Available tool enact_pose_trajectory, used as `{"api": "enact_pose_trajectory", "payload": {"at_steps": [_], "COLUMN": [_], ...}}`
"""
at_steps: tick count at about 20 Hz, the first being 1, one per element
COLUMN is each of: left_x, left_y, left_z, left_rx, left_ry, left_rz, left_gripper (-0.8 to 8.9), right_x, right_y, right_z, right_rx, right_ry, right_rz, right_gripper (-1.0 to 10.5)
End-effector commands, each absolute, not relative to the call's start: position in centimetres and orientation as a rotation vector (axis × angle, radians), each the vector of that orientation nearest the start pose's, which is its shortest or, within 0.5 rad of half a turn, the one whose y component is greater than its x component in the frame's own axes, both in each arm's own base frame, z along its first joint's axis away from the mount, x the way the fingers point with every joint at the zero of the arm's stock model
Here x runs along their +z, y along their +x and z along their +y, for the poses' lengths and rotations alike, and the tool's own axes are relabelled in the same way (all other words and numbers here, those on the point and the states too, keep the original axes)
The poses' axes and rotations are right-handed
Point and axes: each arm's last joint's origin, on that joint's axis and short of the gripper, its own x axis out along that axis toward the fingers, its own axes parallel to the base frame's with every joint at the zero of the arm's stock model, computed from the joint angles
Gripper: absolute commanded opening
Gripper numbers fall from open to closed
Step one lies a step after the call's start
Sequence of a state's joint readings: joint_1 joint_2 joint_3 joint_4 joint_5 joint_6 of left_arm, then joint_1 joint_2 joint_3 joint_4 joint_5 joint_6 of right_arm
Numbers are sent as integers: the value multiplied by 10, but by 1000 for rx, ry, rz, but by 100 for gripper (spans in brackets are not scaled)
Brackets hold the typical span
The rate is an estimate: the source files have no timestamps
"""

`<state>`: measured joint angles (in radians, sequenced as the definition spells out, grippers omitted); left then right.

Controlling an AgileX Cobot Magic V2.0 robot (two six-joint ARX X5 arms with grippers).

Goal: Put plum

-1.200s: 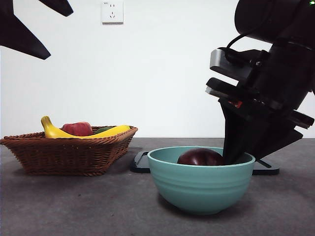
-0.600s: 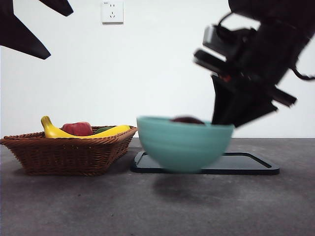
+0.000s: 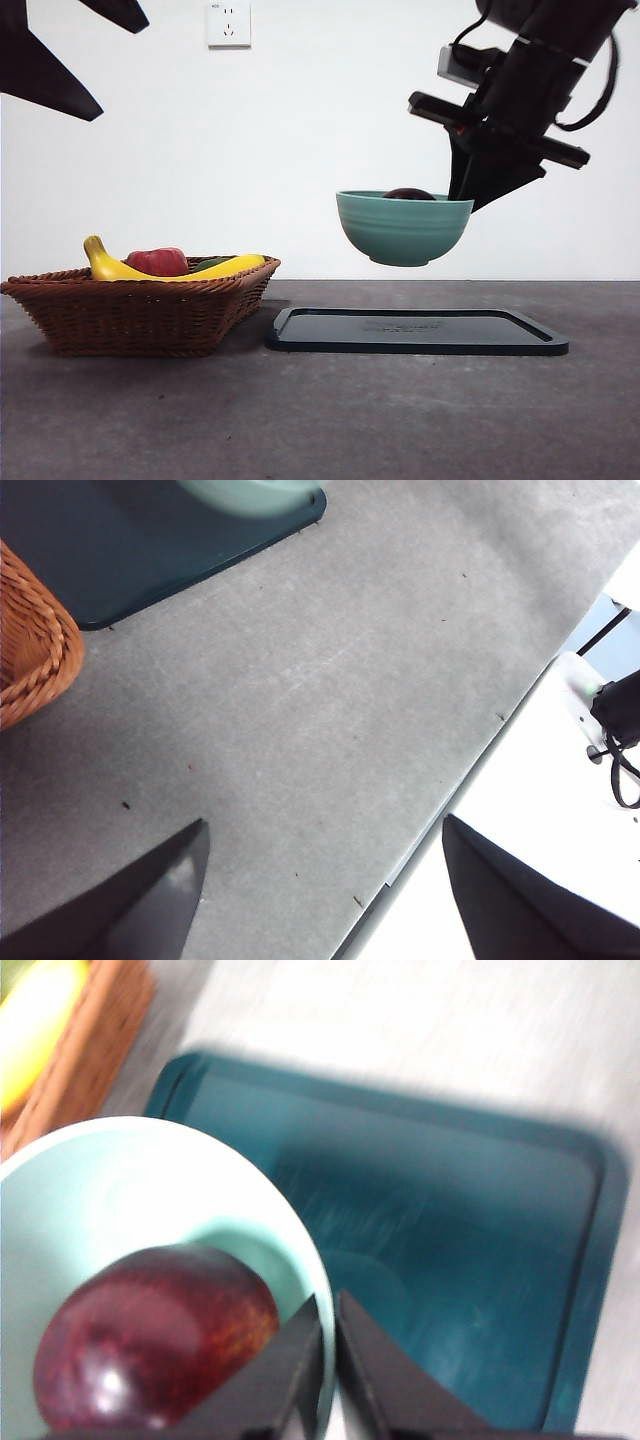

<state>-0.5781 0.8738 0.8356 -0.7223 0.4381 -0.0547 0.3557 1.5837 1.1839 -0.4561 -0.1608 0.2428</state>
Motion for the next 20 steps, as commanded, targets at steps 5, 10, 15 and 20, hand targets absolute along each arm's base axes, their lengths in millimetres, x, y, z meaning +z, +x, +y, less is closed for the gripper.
{"api": "enact_pose_trajectory", "payload": {"at_steps": [5, 10, 15, 20], "left_x": [295, 295, 295, 295], "left_y": [132, 132, 132, 132], "left_z": [-102, -102, -102, -102], "left_rx": [-951, -951, -951, -951], "left_ry": [1, 2, 2, 2], "left_rz": [807, 807, 806, 806], "left_gripper": [374, 374, 374, 374], "right_x": [236, 210, 198, 197], "right_y": [361, 375, 377, 376], "right_z": [126, 130, 131, 130], "right_rx": [359, 353, 348, 348], "right_ry": [116, 108, 99, 96], "right_rz": [941, 980, 1022, 1039], "right_gripper": [10, 10, 10, 55]}}
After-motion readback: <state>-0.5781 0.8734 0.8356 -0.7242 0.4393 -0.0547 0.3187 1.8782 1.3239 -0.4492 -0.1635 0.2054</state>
